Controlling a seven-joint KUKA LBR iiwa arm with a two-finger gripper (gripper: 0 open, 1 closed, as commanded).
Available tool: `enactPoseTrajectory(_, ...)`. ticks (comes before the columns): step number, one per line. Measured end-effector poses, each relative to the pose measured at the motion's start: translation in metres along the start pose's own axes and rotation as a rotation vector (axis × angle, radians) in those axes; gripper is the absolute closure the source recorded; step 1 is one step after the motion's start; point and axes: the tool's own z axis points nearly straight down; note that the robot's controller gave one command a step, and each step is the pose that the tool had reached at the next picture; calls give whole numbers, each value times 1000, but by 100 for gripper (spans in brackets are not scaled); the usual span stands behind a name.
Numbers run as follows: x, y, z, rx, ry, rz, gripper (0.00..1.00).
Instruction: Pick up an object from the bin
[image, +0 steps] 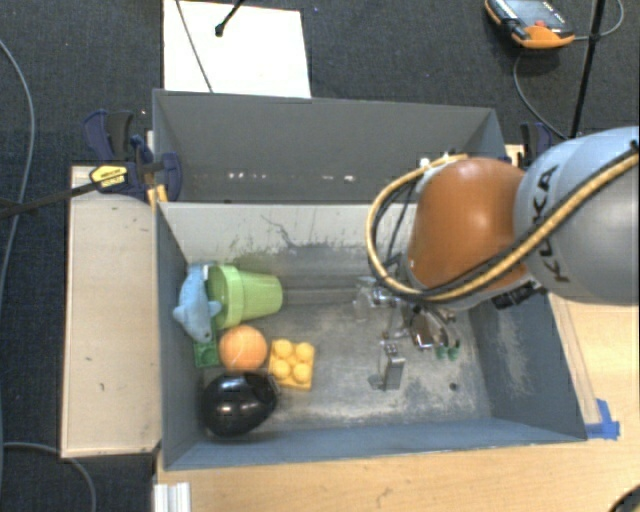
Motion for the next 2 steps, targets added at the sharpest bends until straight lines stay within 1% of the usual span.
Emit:
enactPoseTrajectory(1,-18,51,34,1,3,-138,0)
enactPoseTrajectory(2,-9,81,63,-1,-1,-208,0)
